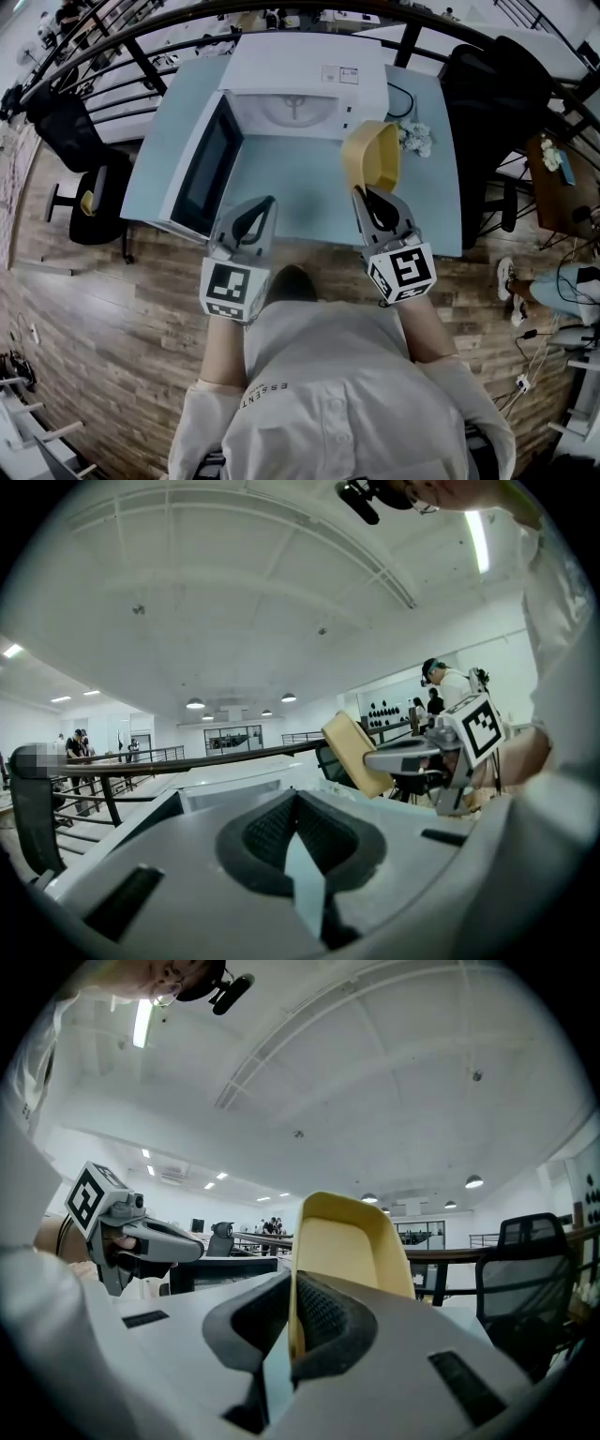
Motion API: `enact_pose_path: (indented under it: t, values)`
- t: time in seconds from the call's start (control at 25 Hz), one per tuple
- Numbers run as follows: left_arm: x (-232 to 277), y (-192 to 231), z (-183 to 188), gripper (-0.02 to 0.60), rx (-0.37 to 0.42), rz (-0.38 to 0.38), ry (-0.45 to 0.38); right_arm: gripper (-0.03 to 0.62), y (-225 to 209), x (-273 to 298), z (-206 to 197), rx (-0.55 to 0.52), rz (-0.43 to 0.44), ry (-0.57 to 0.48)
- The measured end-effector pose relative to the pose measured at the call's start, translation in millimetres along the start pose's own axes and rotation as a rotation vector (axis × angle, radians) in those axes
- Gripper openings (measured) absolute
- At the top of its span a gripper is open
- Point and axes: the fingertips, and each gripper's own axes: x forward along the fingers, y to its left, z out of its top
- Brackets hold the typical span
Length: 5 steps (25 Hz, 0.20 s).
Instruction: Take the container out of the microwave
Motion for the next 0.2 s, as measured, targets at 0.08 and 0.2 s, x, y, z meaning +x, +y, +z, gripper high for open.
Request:
enact_pose_path:
  t: [0.08, 0.2]
  values:
    - [0.0, 1.1, -1.7, -0.006, -0.002, 0.004, 0.005, 0.025, 0.7, 0.8, -0.7, 0.005, -0.003, -0.002]
    - [-0.1, 4.0, -4.8, -0.006, -0.01, 0.014, 0.015, 0.025, 2.4, 1.9, -1.2, 0.016, -0.004, -0.006]
